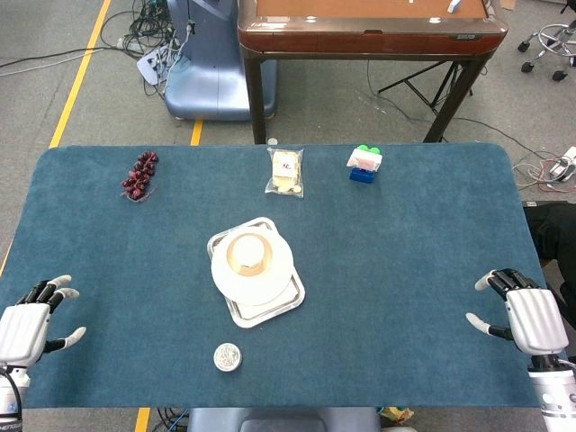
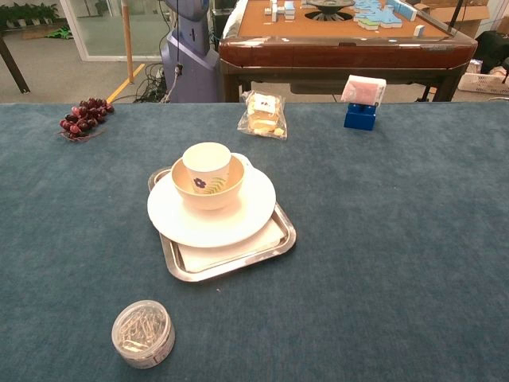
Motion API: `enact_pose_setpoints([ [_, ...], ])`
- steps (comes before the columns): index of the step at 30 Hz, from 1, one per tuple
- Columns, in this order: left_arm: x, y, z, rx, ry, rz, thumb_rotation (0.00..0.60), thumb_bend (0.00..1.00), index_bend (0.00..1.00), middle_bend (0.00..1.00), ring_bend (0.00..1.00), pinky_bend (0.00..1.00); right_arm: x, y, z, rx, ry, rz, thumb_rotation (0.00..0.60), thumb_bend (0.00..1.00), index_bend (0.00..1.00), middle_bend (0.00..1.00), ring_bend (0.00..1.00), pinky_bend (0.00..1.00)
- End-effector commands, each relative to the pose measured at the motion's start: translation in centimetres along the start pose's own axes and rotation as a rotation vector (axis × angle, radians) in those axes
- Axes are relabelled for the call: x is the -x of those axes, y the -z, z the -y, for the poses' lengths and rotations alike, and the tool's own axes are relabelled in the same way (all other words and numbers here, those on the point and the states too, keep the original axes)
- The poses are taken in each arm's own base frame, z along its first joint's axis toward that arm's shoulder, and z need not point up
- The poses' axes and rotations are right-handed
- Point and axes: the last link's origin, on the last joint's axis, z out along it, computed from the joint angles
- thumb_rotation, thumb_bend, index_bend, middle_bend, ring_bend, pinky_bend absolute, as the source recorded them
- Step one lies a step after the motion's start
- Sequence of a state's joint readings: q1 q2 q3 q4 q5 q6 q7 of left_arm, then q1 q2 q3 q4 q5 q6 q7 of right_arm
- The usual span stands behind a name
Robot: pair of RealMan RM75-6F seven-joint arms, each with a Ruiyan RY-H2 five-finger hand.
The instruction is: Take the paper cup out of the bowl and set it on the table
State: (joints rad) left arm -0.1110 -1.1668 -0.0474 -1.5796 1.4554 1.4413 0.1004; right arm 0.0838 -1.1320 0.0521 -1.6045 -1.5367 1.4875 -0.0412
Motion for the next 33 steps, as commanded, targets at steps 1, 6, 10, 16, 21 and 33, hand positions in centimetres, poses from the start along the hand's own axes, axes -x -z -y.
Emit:
enact_pose_setpoints([
  [1, 0.2, -0.1, 0.0, 0.001, -0.002, 0.004, 0.6, 0.12, 0.37, 0.2, 0.17, 0.34, -0.1, 0.0, 0.0, 0.006, 0.002, 0.004, 0.6, 0.01, 0.47, 0.42, 0.3, 0.45],
  [6, 0.0, -0.3, -0.1, 0.002, 0.012, -0.009, 0.6, 0.12, 0.37, 0.2, 0.16, 0.34, 0.0, 0.0, -0.2, 0.021, 0.003, 0.015, 0.6, 0.01, 0.47, 0.42, 0.31, 0.45],
  [10, -0.4, -0.4, -0.9, 0.027, 0.035, -0.033, 0.6, 0.12, 0.33, 0.2, 0.16, 0.34, -0.1, 0.1, -0.3, 0.033, 0.008, 0.019, 0.6, 0.01, 0.47, 0.42, 0.31, 0.45],
  [16, -1.9, -1.6, -3.4, 0.13, 0.058, -0.062, 0.6, 0.12, 0.1, 0.32, 0.17, 0.35, -0.2, 0.0, -0.6, 0.045, 0.002, 0.02, 0.6, 0.01, 0.47, 0.42, 0.31, 0.45],
  [21, -3.1, -3.7, -6.3, 0.245, 0.125, -0.058, 0.6, 0.12, 0.16, 0.31, 0.18, 0.35, -0.5, 0.0, -0.6, 0.047, -0.003, 0.004, 0.6, 0.01, 0.47, 0.43, 0.31, 0.45],
  [33, -4.0, -8.8, -12.8, 0.402, 0.203, 0.051, 0.6, 0.12, 0.4, 0.03, 0.02, 0.24, -0.9, -0.2, -1.0, 0.063, 0.01, -0.019, 0.6, 0.01, 0.48, 0.43, 0.31, 0.45],
])
